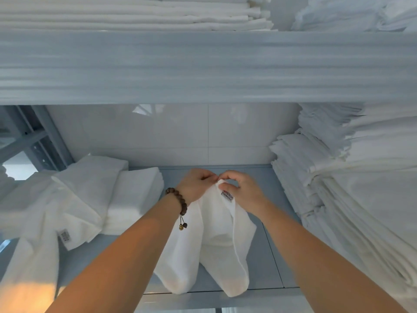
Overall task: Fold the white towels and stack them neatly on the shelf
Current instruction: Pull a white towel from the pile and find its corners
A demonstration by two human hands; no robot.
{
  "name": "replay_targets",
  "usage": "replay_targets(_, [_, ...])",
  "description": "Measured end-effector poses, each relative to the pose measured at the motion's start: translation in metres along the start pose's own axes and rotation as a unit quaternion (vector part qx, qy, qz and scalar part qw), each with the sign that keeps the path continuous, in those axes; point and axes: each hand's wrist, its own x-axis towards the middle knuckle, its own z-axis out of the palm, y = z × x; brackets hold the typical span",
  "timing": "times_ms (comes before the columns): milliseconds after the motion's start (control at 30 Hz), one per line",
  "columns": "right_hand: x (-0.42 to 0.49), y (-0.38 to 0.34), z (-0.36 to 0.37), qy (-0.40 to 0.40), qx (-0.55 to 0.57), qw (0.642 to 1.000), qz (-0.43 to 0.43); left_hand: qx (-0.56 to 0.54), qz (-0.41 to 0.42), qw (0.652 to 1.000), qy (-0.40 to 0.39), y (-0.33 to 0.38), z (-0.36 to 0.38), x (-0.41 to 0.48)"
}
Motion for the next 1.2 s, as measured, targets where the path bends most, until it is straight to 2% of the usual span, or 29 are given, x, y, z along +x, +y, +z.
replay_targets(100, [-0.001,-0.001,0.004,-0.003,0.013,1.0,0.0,-0.007,0.014,1.0,0.0,-0.001,-0.005,-0.004])
replay_targets(233, [0.0,-0.001,0.008,0.069,-0.002,0.998,0.01,-0.039,0.008,0.999,-0.024,-0.007,-0.014,-0.01])
replay_targets(500, [0.01,0.013,-0.008,0.182,-0.069,0.981,0.003,0.142,0.054,0.988,0.029,-0.018,-0.029,-0.01])
replay_targets(733, [0.024,0.039,-0.042,0.279,-0.146,0.948,0.038,0.185,0.081,0.977,0.071,-0.019,-0.051,-0.012])
replay_targets(900, [0.023,0.064,-0.065,0.325,-0.151,0.927,0.109,0.177,0.064,0.98,0.056,-0.023,-0.064,-0.014])
replay_targets(1200, [0.009,0.079,-0.058,0.335,-0.115,0.924,0.144,0.267,-0.028,0.959,0.094,-0.057,-0.084,-0.021])
